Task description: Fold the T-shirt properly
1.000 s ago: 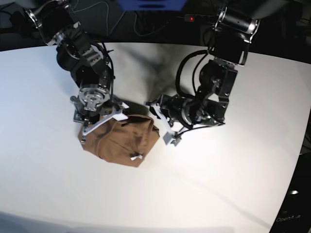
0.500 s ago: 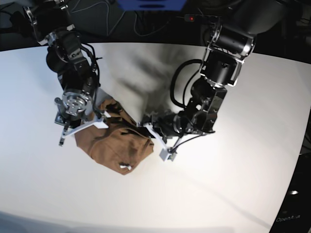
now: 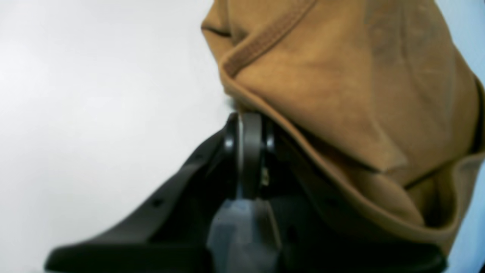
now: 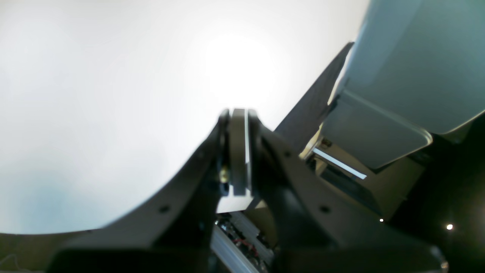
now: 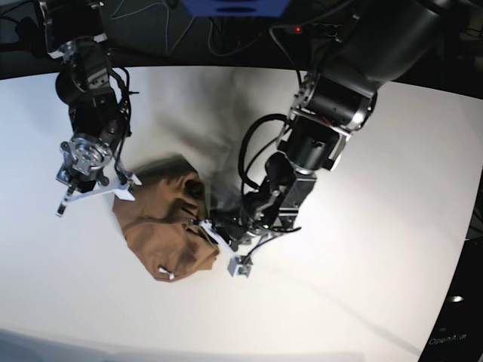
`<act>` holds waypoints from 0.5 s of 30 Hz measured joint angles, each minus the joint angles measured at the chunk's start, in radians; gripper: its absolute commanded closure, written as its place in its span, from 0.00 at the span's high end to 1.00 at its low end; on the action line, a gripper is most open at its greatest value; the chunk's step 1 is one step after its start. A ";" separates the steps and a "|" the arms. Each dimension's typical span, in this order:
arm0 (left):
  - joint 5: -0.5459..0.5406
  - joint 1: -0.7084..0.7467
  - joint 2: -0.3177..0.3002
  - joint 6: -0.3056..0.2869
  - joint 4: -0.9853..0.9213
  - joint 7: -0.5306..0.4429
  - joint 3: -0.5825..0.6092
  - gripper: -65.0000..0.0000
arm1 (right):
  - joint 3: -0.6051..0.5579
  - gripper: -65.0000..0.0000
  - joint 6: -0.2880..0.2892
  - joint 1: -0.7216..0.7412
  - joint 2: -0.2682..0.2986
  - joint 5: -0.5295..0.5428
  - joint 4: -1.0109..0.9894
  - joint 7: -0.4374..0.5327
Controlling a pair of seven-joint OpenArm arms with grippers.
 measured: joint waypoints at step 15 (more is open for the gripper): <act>0.032 0.006 -0.006 0.003 0.006 -0.158 -0.007 0.04 | 0.004 0.00 0.000 -0.068 -0.014 -0.008 0.013 0.000</act>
